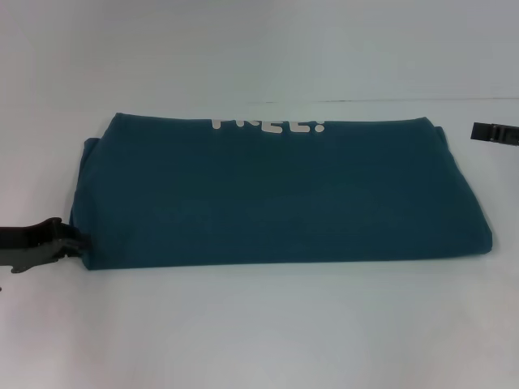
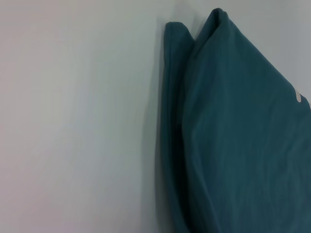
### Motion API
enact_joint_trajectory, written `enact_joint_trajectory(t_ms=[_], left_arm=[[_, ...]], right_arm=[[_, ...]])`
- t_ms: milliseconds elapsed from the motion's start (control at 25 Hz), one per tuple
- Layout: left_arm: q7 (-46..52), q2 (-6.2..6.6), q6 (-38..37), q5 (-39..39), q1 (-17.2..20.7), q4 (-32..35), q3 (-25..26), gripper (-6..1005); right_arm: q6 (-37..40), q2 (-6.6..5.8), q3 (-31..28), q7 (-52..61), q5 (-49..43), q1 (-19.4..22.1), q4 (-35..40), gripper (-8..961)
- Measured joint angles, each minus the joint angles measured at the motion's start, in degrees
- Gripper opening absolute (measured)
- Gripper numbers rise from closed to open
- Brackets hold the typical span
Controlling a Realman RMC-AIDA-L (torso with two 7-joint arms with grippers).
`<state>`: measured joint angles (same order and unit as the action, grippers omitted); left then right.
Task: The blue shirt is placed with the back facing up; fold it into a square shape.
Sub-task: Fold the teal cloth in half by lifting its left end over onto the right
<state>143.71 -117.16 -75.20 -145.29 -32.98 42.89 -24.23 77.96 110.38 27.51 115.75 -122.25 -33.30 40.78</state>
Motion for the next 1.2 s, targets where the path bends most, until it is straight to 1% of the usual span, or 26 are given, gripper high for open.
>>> enact_joint_trajectory(t_ms=[320, 520, 680, 800, 920, 1200], left_arm=[[0.1, -0.04, 0.2, -0.1, -0.1, 0.1, -1.3, 225], [0.0, -0.09, 0.5, -0.1, -0.2, 0.2, -1.3, 18], [-0.3, -0.09, 0.9, -0.2, 0.4, 0.9, -1.0, 15], [-0.4, -0.08, 1.5, -0.1, 1.4, 2.2, -0.7, 16], [-0.7, 0.04, 1.6, 0.1, 2.1, 3.3, -0.3, 16], [-2.7, 0.89, 0.9, -0.2, 3.1, 4.7, 3.2, 14]], right_arm=[[0.0, 0.00, 0.0, 0.0, 0.0, 0.0, 0.0, 915], [-0.1, 0.00, 0.0, 0.0, 0.0, 0.0, -0.2, 915], [-0.2, 0.04, 0.0, -0.1, 0.0, 0.0, -0.4, 915], [-0.6, 0.44, 0.0, -0.1, 0.0, 0.0, -0.5, 915], [-1.0, 0.97, 0.0, -0.1, 0.0, -0.3, -0.6, 915], [-1.5, 2.54, 0.0, 0.0, 0.0, -1.1, -0.7, 914]])
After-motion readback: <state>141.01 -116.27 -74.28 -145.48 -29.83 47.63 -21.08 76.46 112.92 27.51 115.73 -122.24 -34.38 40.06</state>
